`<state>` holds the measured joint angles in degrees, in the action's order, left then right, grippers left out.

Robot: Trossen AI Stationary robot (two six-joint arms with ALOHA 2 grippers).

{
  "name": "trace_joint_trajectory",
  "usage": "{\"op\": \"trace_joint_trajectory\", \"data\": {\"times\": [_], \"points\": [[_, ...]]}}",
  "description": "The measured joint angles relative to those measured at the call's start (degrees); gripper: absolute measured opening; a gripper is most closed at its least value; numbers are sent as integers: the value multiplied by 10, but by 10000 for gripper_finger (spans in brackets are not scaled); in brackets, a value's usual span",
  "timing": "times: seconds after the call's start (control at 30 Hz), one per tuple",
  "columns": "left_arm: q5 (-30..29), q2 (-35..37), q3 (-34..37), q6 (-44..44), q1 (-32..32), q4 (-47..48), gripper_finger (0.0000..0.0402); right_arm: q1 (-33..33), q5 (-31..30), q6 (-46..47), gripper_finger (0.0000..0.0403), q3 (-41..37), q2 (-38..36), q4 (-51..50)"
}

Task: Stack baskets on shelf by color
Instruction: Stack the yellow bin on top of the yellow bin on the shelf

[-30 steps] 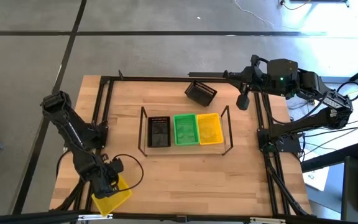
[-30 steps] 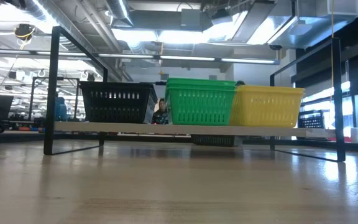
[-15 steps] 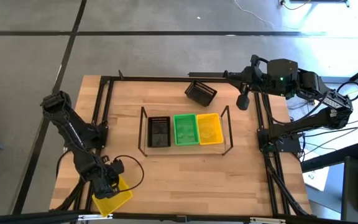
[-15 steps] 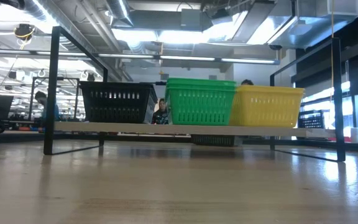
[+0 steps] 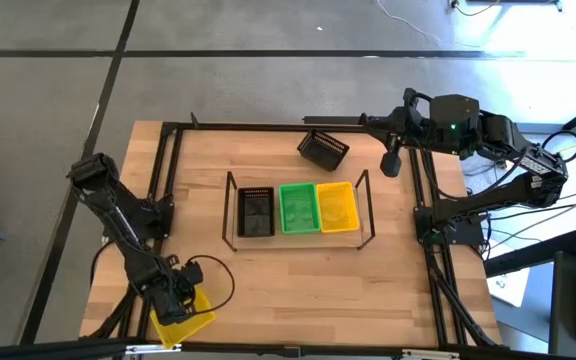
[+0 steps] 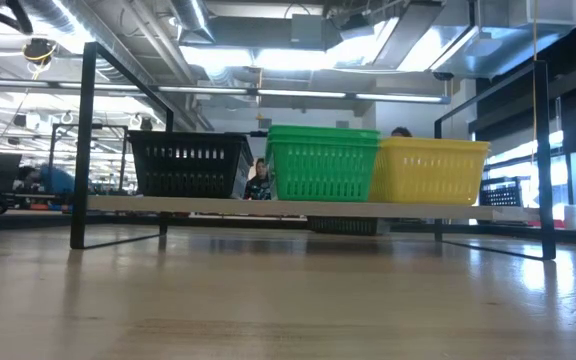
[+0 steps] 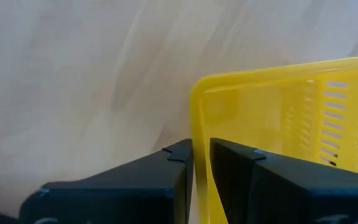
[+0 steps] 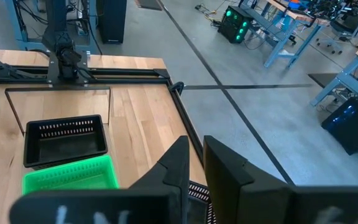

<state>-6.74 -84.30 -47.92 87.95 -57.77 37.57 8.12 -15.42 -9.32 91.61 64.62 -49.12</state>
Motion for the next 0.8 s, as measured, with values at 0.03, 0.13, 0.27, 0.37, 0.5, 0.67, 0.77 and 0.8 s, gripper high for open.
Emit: {"op": "trace_joint_trajectory", "data": {"times": [0.03,0.13,0.27,0.37,0.5,0.67,0.77,0.8], "points": [[0,-7,0,1,0,-8,43,0,0,0,47,0,0,0],[0,-21,0,4,0,-25,43,0,0,-2,47,0,0,0],[1,-35,0,5,12,-39,43,0,0,0,47,0,0,0],[2,-35,0,4,27,-42,36,0,0,0,47,0,0,0],[15,-35,0,0,57,-42,6,0,0,-1,47,0,0,0],[16,-33,-4,-1,87,-41,1,0,0,-2,47,0,0,0],[13,-33,-20,-28,100,-41,0,0,0,-2,47,0,0,0],[13,-33,-29,-38,103,-41,0,0,0,-2,47,0,0,0]]}}
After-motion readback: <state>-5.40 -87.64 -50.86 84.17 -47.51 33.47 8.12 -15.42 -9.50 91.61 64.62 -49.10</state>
